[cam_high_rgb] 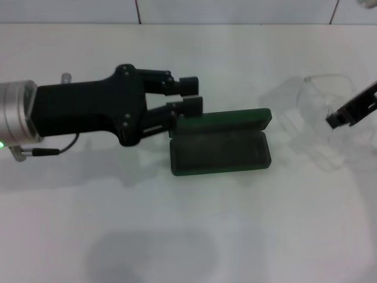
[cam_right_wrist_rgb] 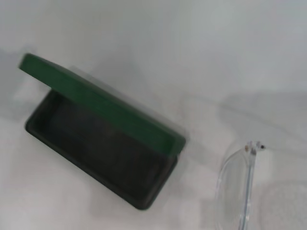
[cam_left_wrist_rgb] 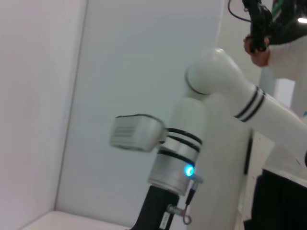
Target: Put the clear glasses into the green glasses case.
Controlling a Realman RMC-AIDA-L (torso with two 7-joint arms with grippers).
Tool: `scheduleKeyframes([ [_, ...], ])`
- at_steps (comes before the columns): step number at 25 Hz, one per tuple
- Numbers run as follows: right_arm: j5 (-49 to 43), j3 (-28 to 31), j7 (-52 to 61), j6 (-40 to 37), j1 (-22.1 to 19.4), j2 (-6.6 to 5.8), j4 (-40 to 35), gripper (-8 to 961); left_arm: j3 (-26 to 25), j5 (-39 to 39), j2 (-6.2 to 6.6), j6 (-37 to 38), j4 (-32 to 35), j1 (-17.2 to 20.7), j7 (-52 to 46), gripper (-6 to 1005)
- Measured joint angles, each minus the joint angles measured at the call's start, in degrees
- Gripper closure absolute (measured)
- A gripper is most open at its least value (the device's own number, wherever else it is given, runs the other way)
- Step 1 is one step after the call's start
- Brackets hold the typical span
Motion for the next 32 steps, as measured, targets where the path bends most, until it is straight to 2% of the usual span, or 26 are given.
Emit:
scheduleKeyframes([
  [8,3.46,3.8,-6.34,-2.82,-4.19,-0.03,-13.3,893,-3.68,-3.08,-0.02,0.1,-0.86,0.43,-0.66,683],
  [13,9.88,4.16,-13.59,-0.76,-9.8,0.28,-19.53,893,-6.74,-4.28,-0.02,0.09,-1.85,0.52,-0.73,684],
  [16,16.79,4.71,-19.98,0.76,-13.06,0.36,-21.57,893,-8.81,-4.53,0.08,0.07,-2.2,0.67,-0.9,683],
  [22,32.98,4.4,-34.6,0.67,-19.36,0.55,-21.71,893,-10.87,-4.38,0.19,-0.1,-2.2,0.56,-0.87,683],
  [25,41.95,3.73,-45.17,0.64,-23.01,0.56,-18.87,893,-11.02,-4.92,0.13,-0.15,-2.2,0.35,-0.85,684],
  [28,47.97,3.95,-52.31,0.46,-24.4,0.43,-14.69,893,-11.04,-6.03,0.18,-0.16,-2.2,0.47,-1.13,684],
  [32,51.55,4.24,-59.96,-0.13,-25.15,0.21,-9.88,893,-10.93,-7.54,-0.03,0.04,-2.78,0.46,-0.97,683],
])
